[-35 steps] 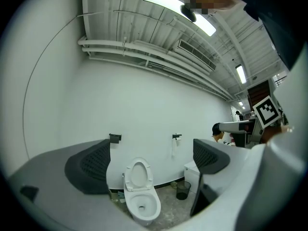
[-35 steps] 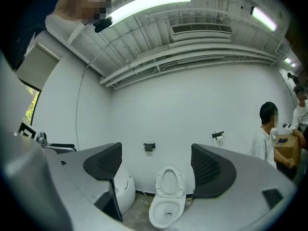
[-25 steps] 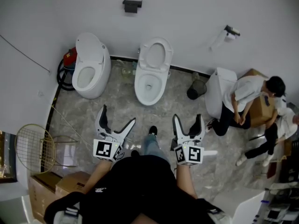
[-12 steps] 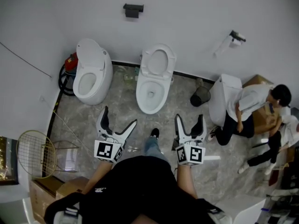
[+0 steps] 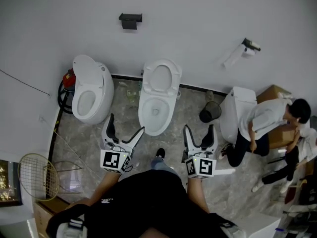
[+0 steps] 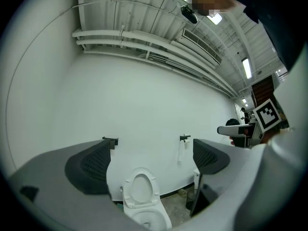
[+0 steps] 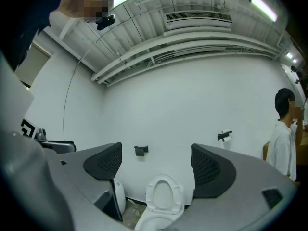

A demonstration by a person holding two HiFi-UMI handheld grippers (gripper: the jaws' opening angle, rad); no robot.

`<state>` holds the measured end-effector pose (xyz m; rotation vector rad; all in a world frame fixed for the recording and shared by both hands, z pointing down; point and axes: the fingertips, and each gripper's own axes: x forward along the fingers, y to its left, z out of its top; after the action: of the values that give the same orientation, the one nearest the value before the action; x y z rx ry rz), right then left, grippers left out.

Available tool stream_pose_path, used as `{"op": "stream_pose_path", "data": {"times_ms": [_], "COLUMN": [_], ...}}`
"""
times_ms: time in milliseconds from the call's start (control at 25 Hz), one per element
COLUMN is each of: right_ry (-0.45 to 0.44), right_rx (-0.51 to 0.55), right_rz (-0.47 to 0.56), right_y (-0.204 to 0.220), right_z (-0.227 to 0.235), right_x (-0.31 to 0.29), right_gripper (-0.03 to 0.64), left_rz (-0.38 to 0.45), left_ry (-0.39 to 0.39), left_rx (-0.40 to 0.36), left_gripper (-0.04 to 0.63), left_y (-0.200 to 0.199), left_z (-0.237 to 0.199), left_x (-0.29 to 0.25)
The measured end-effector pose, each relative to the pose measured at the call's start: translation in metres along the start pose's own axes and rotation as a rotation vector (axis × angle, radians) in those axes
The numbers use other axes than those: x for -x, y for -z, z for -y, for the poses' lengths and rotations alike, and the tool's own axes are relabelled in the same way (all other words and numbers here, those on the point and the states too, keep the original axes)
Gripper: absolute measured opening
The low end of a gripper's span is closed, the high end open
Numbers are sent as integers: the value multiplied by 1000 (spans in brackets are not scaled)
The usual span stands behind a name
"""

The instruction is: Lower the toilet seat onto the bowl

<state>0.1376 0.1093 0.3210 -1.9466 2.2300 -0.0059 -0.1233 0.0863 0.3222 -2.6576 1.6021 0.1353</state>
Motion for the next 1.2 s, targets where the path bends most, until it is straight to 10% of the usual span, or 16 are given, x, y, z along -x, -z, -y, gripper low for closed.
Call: {"op": "stream_pose_path", "data": {"times_ms": [1200], "right_ry": [-92], "right_rx": [29], "right_rz": [-134], "right_y": [52], "right_z": [84], "right_x": [-186], "right_gripper": [434], "left_rz": [-205], "left_ry": [14], "left_rx": [-33], "left_gripper": [515], "left_y": [64], "left_z": [-22], "left_x": [-193]}}
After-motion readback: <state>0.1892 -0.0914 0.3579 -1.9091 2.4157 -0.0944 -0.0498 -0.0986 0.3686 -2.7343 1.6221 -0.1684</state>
